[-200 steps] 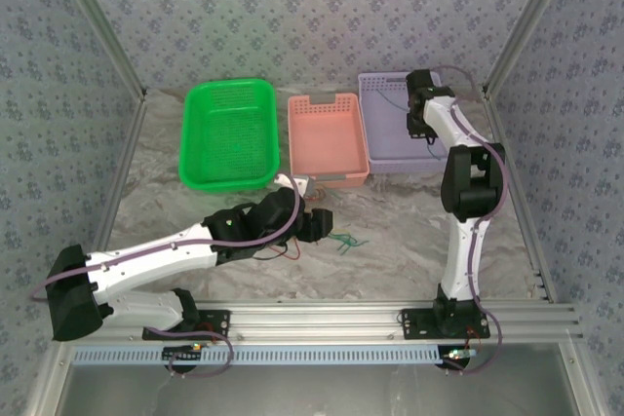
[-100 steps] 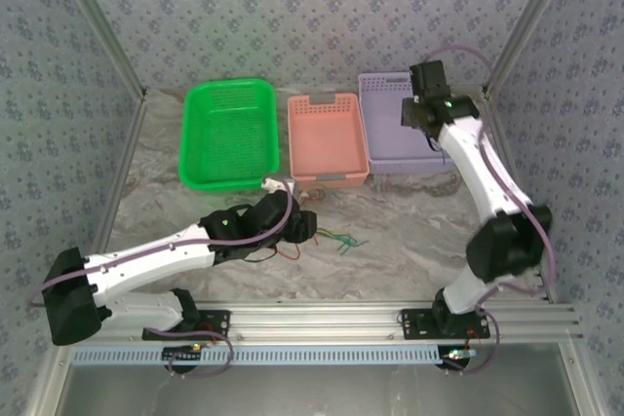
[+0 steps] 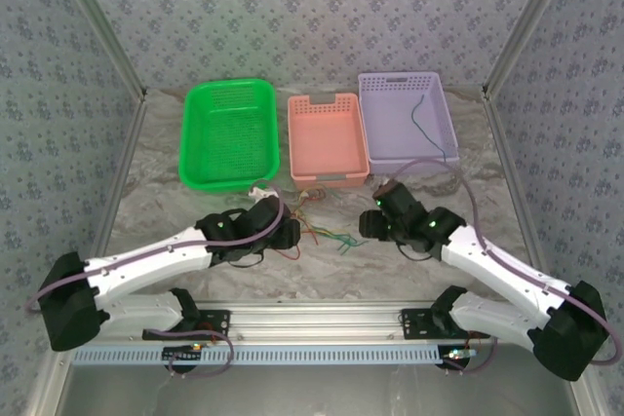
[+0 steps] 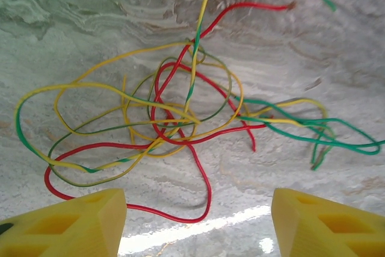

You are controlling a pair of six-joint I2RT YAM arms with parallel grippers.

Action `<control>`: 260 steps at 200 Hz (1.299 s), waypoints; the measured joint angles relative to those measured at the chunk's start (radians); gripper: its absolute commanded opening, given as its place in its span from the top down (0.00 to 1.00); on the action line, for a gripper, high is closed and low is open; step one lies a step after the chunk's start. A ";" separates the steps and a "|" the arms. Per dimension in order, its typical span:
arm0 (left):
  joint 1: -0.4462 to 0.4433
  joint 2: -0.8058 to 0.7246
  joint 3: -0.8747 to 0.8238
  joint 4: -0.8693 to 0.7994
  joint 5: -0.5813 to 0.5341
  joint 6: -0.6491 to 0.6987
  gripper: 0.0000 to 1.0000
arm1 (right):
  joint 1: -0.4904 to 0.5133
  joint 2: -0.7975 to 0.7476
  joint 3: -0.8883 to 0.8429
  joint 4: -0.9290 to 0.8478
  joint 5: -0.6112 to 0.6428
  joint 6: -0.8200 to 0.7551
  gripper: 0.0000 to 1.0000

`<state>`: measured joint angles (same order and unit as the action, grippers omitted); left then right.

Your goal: Untangle the cables

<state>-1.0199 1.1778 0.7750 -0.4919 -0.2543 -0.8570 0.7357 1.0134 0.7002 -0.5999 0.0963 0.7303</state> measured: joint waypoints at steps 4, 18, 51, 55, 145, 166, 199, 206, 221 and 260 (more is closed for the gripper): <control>0.000 0.016 0.000 0.002 0.003 0.002 0.33 | 0.004 0.000 -0.018 0.016 -0.008 0.027 0.43; 0.001 0.070 0.000 0.017 0.007 0.005 0.33 | 0.014 0.000 -0.074 0.069 -0.034 0.109 0.43; -0.002 0.163 0.000 0.062 0.006 0.011 0.34 | 0.054 -0.009 -0.148 0.155 -0.050 0.295 0.43; -0.003 0.171 0.000 0.070 0.006 0.012 0.34 | 0.056 -0.013 -0.158 0.168 -0.048 0.315 0.44; -0.038 0.250 0.003 0.195 -0.005 0.026 0.34 | 0.052 -0.038 -0.317 0.426 -0.022 0.670 0.59; -0.043 0.264 0.013 0.213 -0.005 0.029 0.30 | 0.052 -0.019 -0.326 0.465 -0.003 0.722 0.62; -0.032 0.303 0.038 0.259 -0.022 0.025 0.28 | 0.051 0.051 -0.328 0.512 0.013 0.764 0.67; -0.026 0.315 0.043 0.266 -0.024 0.024 0.28 | 0.051 0.067 -0.328 0.520 0.017 0.771 0.68; -0.008 0.340 0.048 0.288 -0.024 0.018 0.30 | 0.051 0.097 -0.328 0.533 0.026 0.781 0.76; 0.020 0.470 0.099 0.310 -0.045 0.009 0.53 | 0.051 0.126 -0.328 0.544 0.066 0.797 1.00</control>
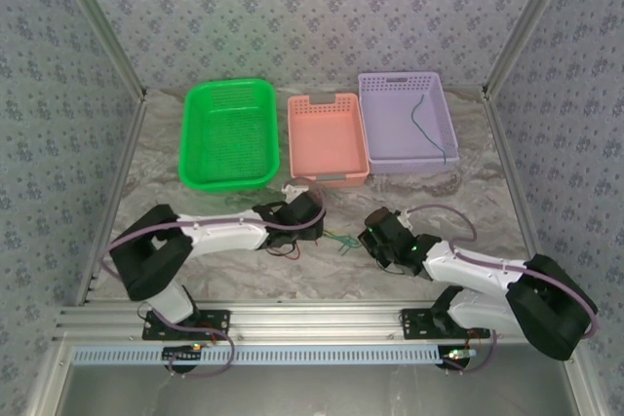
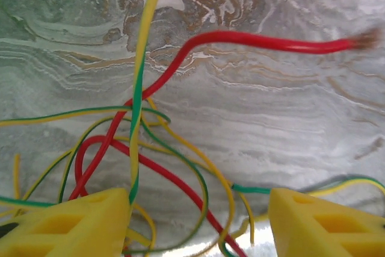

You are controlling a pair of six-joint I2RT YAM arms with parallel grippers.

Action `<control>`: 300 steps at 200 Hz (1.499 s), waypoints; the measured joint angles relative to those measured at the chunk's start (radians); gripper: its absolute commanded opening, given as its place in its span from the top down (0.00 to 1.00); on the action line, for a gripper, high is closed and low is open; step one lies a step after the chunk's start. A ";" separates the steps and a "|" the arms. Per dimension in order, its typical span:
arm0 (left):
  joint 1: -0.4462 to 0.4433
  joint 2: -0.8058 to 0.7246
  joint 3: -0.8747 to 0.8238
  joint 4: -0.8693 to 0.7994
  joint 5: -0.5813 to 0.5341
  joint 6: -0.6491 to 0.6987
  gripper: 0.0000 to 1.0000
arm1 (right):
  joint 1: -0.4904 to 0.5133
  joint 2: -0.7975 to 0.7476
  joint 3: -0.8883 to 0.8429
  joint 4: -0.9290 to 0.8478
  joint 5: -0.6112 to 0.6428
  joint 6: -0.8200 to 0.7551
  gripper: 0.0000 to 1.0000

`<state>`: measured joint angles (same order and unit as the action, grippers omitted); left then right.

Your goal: Untangle the cables

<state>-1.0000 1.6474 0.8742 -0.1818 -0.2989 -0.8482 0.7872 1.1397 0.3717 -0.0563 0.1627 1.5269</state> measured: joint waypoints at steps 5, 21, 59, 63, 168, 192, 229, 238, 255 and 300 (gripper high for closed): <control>0.000 0.018 0.005 0.004 -0.008 -0.012 0.59 | 0.000 -0.001 0.001 -0.005 0.008 -0.006 1.00; -0.001 0.060 0.007 0.015 -0.043 -0.020 0.81 | 0.000 -0.014 0.008 -0.037 0.029 -0.027 1.00; -0.002 0.062 -0.041 0.083 -0.125 -0.081 1.00 | -0.023 -0.180 0.064 -0.232 0.106 -0.141 1.00; -0.003 0.062 -0.045 0.089 -0.129 -0.085 1.00 | -0.032 -0.204 0.072 -0.256 0.114 -0.156 1.00; -0.013 0.035 -0.112 0.158 -0.197 -0.132 1.00 | -0.497 -0.375 0.502 -0.621 0.127 -0.714 1.00; -0.016 0.023 -0.111 0.132 -0.200 -0.129 0.66 | -0.504 -0.342 0.559 -0.593 0.055 -0.795 1.00; -0.017 -0.109 -0.095 -0.016 -0.201 -0.098 0.36 | -0.504 -0.290 0.557 -0.528 -0.117 -0.892 1.00; -0.017 -0.159 -0.074 -0.049 -0.204 -0.085 0.34 | -0.504 -0.292 0.543 -0.505 -0.155 -0.905 1.00; -0.016 -0.252 -0.021 -0.082 -0.200 -0.051 0.32 | -0.504 -0.299 0.513 -0.464 -0.230 -0.928 1.00; 0.031 -0.415 0.092 -0.080 -0.055 -0.034 0.33 | -0.504 -0.300 0.449 -0.324 -0.400 -0.961 1.00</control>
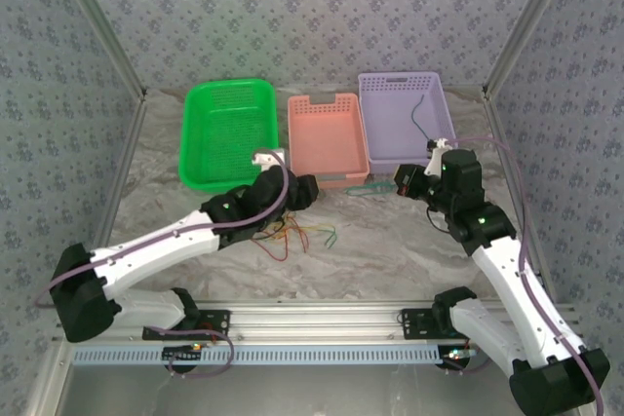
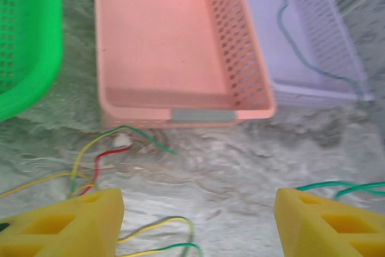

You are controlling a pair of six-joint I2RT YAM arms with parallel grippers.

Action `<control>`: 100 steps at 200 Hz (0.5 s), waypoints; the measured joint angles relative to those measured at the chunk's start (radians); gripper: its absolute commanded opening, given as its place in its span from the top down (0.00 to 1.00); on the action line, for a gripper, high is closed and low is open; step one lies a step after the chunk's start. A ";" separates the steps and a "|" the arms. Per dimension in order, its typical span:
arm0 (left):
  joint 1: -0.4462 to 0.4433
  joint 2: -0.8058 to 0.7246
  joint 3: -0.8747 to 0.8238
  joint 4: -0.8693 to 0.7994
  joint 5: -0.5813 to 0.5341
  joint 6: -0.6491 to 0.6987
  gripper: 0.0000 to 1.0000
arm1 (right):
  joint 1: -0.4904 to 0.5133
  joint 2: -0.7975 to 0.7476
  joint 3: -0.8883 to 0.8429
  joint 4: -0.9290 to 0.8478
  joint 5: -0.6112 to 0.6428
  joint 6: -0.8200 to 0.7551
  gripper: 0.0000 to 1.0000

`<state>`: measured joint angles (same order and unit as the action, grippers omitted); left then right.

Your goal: Untangle the cables

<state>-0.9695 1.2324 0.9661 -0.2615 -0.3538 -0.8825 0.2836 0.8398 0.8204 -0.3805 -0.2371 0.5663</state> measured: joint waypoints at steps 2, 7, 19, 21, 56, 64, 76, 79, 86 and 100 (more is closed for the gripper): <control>0.002 -0.002 0.000 0.001 0.006 -0.002 0.33 | 0.000 0.000 -0.002 0.004 -0.005 0.000 1.00; 0.007 -0.010 0.000 0.006 0.028 -0.012 0.33 | 0.000 0.000 -0.008 0.023 -0.024 -0.002 1.00; 0.014 -0.021 -0.003 0.018 0.084 -0.052 0.32 | 0.000 0.000 -0.023 0.061 -0.059 -0.005 1.00; 0.015 -0.022 -0.005 0.024 0.092 -0.063 0.32 | 0.000 0.000 -0.024 0.067 -0.065 -0.005 1.00; 0.024 -0.026 -0.056 0.114 0.218 -0.239 0.28 | 0.005 0.000 -0.059 0.151 -0.130 -0.007 1.00; 0.027 -0.024 -0.069 0.142 0.242 -0.278 0.28 | 0.007 0.000 -0.064 0.162 -0.138 -0.006 1.00; 0.031 -0.012 -0.083 0.182 0.272 -0.332 0.29 | 0.014 0.000 -0.070 0.176 -0.147 -0.006 1.00; 0.032 -0.009 -0.085 0.192 0.278 -0.342 0.29 | 0.015 0.000 -0.071 0.179 -0.148 -0.006 1.00; 0.033 0.003 -0.095 0.220 0.291 -0.370 0.29 | 0.018 0.000 -0.072 0.183 -0.152 -0.006 1.00; 0.034 0.029 -0.121 0.285 0.311 -0.425 0.31 | 0.027 -0.001 -0.077 0.199 -0.155 -0.006 1.00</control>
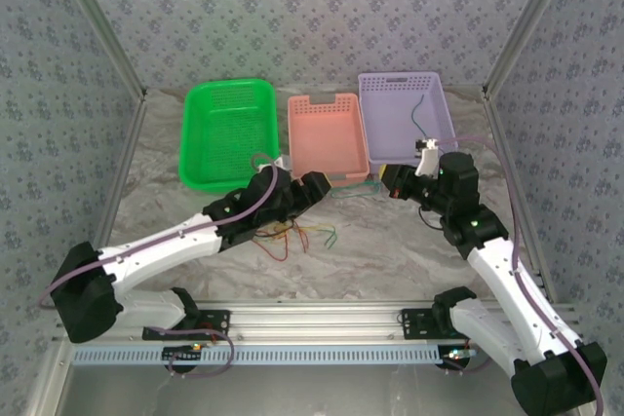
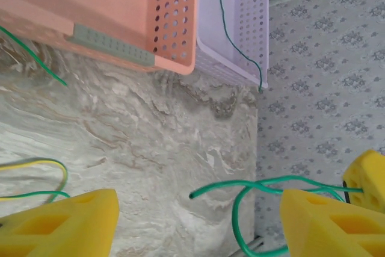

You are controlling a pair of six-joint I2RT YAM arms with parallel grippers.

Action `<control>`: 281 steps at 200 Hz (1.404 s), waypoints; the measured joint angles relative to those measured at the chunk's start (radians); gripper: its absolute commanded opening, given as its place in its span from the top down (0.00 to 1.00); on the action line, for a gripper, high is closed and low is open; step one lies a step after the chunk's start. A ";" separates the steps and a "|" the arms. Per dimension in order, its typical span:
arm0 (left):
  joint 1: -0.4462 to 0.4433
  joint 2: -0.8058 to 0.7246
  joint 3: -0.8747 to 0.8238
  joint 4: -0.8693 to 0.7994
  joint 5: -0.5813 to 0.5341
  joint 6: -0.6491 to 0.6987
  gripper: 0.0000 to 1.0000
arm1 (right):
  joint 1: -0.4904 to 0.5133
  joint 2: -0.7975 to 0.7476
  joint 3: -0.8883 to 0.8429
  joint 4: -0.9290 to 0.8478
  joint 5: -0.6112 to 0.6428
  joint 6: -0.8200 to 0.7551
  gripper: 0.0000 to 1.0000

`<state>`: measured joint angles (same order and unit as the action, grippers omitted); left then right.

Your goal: Untangle the cables

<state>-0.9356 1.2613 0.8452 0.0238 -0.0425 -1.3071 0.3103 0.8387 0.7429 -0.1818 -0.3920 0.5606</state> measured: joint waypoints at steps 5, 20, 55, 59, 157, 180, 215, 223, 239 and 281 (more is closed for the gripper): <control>0.000 0.010 -0.011 0.024 0.006 -0.020 0.31 | 0.004 0.000 -0.002 0.004 0.000 0.000 1.00; 0.002 0.040 -0.040 0.086 0.020 -0.072 0.35 | 0.017 -0.001 -0.007 0.015 0.000 0.000 1.00; 0.013 0.095 -0.068 0.195 0.031 -0.169 0.47 | 0.047 -0.001 -0.017 0.029 0.002 0.000 1.00; 0.014 0.096 -0.068 0.206 0.031 -0.171 0.49 | 0.050 -0.002 -0.019 0.031 0.002 0.000 1.00; 0.019 0.090 -0.085 0.296 0.004 -0.238 1.00 | 0.072 -0.016 -0.065 0.044 0.010 0.007 1.00; 0.019 0.064 -0.093 0.285 -0.007 -0.231 1.00 | 0.074 -0.020 -0.066 0.042 0.013 0.007 1.00; 0.022 -0.013 -0.097 0.254 -0.035 -0.193 1.00 | 0.075 -0.024 -0.066 0.013 0.043 0.003 1.00; 0.024 -0.035 -0.097 0.241 -0.040 -0.180 1.00 | 0.075 -0.025 -0.066 -0.001 0.055 0.002 1.00; 0.032 -0.086 -0.096 0.203 -0.052 -0.148 1.00 | 0.075 -0.030 -0.066 -0.023 0.071 -0.001 1.00; 0.081 -0.215 -0.097 0.103 -0.078 -0.086 1.00 | 0.079 -0.098 -0.076 -0.057 0.113 -0.001 1.00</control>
<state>-0.8543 1.0462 0.7483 0.1272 -0.1204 -1.3933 0.3889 0.7410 0.6670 -0.2390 -0.2790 0.5594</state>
